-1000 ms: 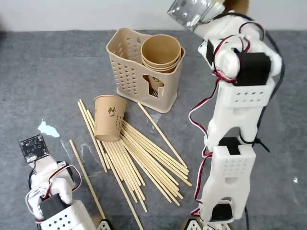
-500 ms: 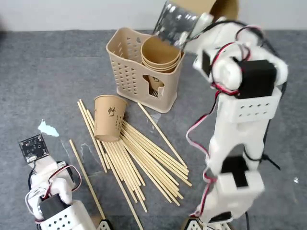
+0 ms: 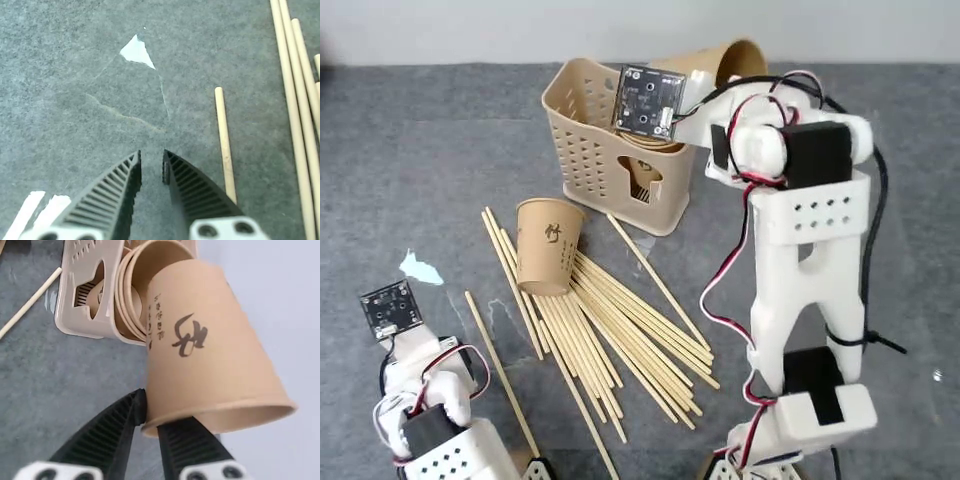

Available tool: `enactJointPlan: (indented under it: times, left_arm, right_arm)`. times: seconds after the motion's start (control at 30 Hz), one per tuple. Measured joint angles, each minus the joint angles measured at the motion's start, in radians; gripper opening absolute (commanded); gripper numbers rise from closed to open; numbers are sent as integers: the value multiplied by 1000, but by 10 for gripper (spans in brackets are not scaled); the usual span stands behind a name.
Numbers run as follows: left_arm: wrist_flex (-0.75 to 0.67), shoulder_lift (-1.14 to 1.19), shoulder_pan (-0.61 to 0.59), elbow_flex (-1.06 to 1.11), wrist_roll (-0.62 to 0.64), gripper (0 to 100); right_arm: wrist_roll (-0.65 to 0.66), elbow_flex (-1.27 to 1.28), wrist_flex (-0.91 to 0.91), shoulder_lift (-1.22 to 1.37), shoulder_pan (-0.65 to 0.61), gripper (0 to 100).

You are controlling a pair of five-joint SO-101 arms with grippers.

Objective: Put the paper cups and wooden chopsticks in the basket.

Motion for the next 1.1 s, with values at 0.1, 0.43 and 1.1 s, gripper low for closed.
enactJointPlan:
  times: [0.1,0.43,1.1]
  left_arm:
    - [0,0,0,0,0,78]
    - [0,0,0,0,0,78]
    - [0,0,0,0,0,78]
  right_arm:
    - [12,0,-15,5,-2,53]
    - [-14,0,-18,6,-9,244]
    - [-190,0,-149,-54,-84,58]
